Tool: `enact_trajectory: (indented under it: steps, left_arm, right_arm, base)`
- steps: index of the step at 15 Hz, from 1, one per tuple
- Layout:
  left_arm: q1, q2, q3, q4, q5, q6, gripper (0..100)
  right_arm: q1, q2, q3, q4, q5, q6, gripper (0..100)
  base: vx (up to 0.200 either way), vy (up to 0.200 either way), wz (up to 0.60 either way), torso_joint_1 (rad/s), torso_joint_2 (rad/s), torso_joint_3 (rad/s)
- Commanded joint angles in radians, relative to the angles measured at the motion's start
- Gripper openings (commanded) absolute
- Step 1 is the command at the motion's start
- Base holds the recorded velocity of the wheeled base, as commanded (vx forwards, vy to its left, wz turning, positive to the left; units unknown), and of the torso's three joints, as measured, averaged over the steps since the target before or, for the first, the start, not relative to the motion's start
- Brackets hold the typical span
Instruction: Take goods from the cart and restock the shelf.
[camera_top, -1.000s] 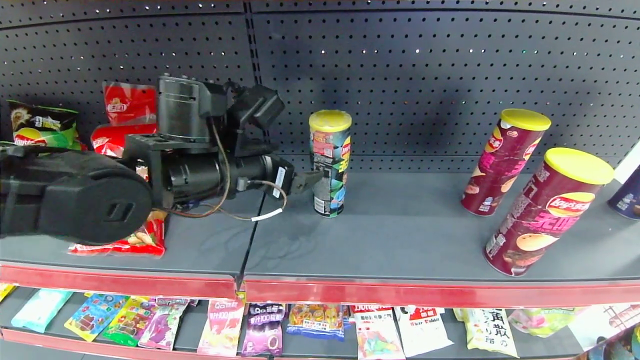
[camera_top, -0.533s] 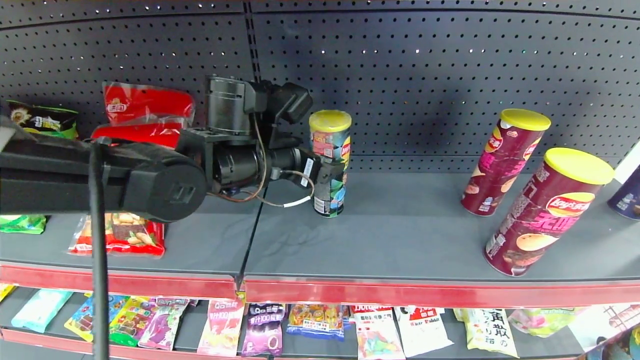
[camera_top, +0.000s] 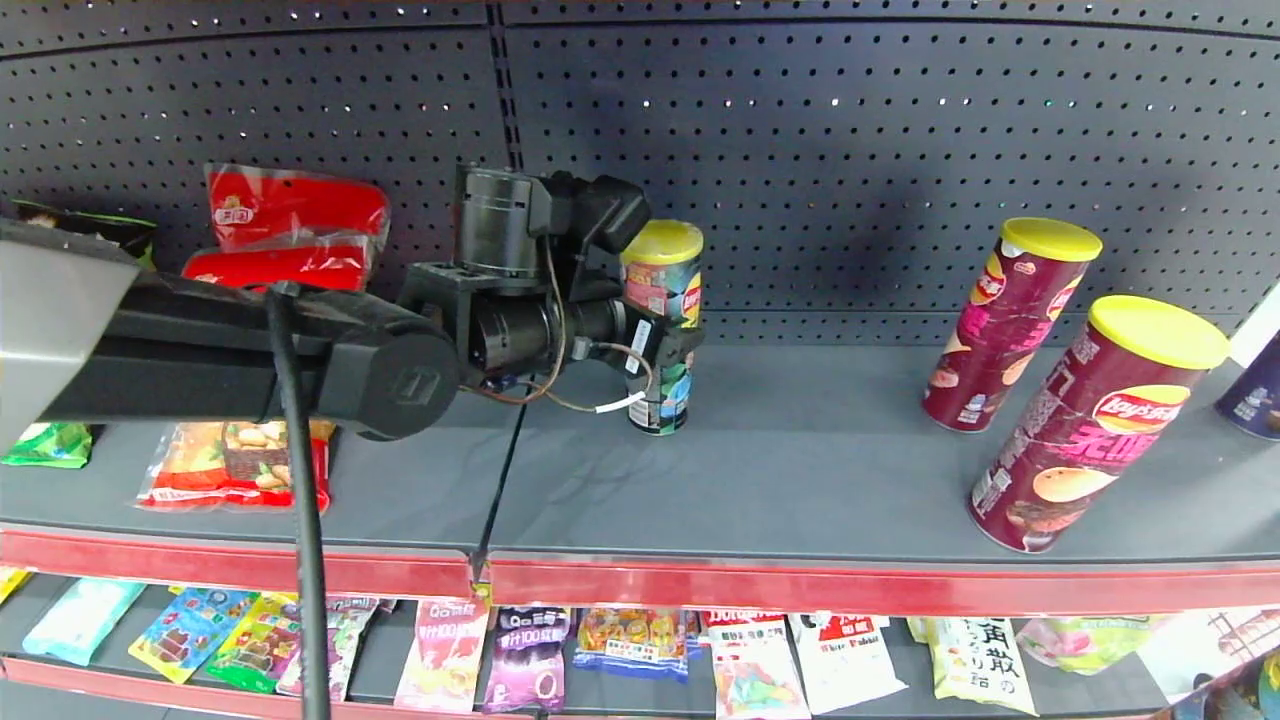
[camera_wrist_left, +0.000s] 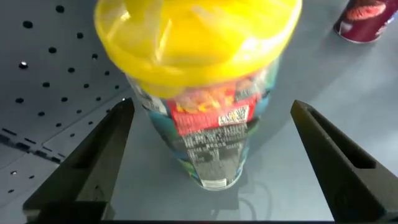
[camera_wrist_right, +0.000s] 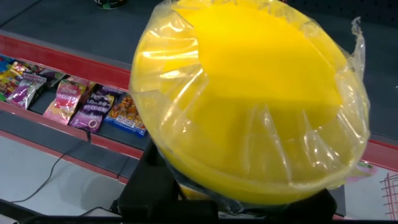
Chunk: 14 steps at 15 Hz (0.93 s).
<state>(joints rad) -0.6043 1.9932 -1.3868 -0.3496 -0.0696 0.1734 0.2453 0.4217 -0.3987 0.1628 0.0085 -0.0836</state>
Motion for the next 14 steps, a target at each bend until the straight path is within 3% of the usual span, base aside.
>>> enact_trajectory:
  steps: [1,13,14]
  left_arm:
    - [0.000,0.021,-0.031,0.000,0.001,0.000,100]
    - [-0.003,0.098,-0.083,-0.045,0.010,0.003,100]
    - [-0.003,0.101,-0.083,-0.048,0.010,0.003,0]
  right_arm:
    - [0.000,0.000,-0.002,0.000,0.001,-0.001,0]
    - [0.000,0.006,-0.005,0.000,-0.001,-0.001,0]
    - [0.000,0.006,-0.005,0.000,-0.001,-0.001,0]
  base:
    - [0.000,0.000,0.00,0.000,0.00,0.000]
    - [0.000,0.000,0.00,0.000,0.00,0.000]
    - [0.000,0.000,0.00,0.000,0.00,0.000]
